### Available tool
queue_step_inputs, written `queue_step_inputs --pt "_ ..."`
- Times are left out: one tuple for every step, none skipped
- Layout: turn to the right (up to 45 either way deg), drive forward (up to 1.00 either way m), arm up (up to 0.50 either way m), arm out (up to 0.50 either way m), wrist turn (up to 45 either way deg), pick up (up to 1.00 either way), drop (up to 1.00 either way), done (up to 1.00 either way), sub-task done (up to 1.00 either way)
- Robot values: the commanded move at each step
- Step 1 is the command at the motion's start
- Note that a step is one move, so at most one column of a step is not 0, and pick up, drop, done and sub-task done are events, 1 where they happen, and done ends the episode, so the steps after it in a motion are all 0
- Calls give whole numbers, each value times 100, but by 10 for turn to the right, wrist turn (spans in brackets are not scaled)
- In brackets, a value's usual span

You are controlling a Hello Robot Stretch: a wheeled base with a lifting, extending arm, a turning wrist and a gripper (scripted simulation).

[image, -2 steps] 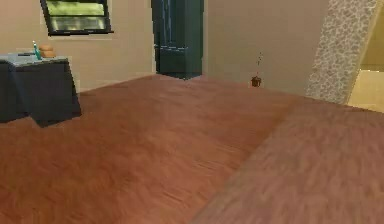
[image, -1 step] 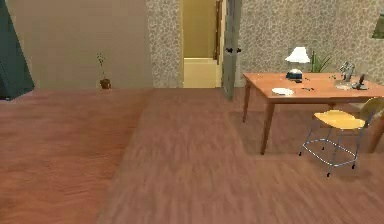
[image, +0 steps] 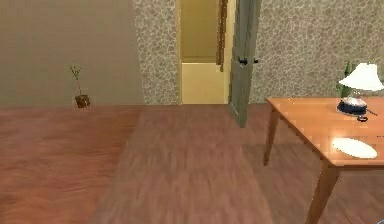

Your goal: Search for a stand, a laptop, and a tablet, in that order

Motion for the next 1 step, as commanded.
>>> queue_step_inputs --pt "0 100 0 0 0 0 0 0 0"
